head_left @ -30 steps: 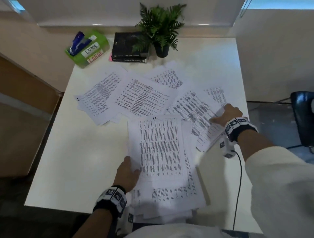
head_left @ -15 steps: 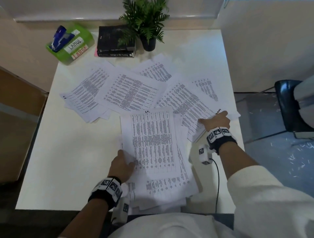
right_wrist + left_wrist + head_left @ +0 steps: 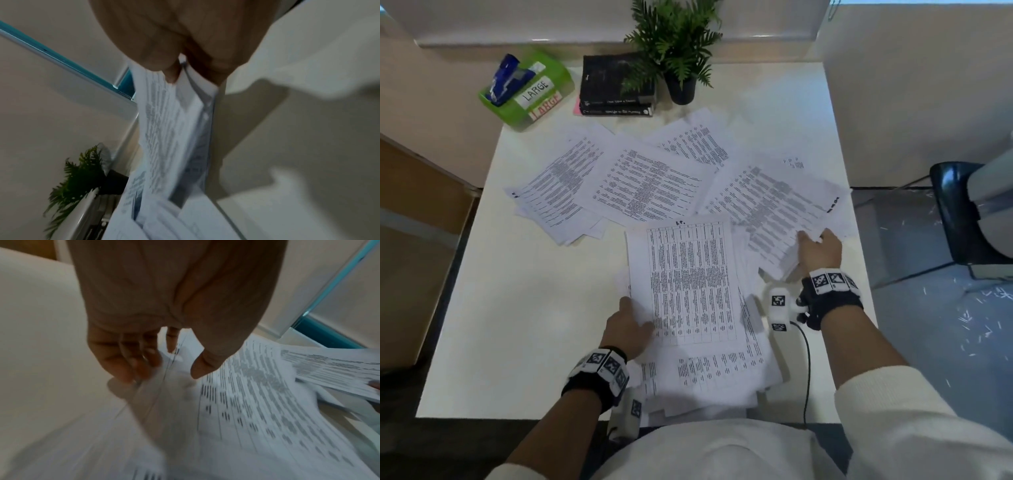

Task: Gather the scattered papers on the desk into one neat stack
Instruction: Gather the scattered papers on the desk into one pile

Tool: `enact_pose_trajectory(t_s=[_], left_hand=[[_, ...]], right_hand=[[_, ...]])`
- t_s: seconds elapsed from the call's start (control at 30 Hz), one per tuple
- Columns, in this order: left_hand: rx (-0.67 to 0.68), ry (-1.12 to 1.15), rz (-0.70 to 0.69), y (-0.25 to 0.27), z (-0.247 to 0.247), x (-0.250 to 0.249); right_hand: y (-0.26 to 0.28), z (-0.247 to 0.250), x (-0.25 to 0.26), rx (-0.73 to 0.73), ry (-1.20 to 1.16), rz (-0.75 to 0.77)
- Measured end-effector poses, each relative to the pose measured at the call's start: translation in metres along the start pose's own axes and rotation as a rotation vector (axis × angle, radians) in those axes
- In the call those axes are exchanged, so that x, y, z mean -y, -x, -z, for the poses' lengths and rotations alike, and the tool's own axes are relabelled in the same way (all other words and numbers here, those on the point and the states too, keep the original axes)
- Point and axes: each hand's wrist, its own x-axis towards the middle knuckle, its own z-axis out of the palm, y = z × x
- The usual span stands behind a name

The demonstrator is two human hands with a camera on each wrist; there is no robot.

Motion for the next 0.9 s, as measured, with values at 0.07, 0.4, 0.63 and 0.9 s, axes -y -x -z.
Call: enact_pose_trajectory(t_s=[0.07, 0.4, 0.63, 0.9], left_hand=[[-0.042, -0.040, 0.034, 0.000, 0.012, -0.006], [-0.603, 0.029, -0.781, 0.021, 0.116, -0.161], [-0.653, -0.311, -0.886, 0.036, 0.134, -0.202], [0.014, 0.178, -0.220, -0.019, 0.070, -0.080]], right_hand=[[0.009, 0.014, -0.003, -0.139, -0.119, 0.107], [0.016, 0.066, 0.039, 0.059, -0.788, 0.263], [0.045, 0.028, 0.078, 0.808, -0.017, 0.511], [0.036, -0.028, 0.068, 0.888, 0.433, 0.533]])
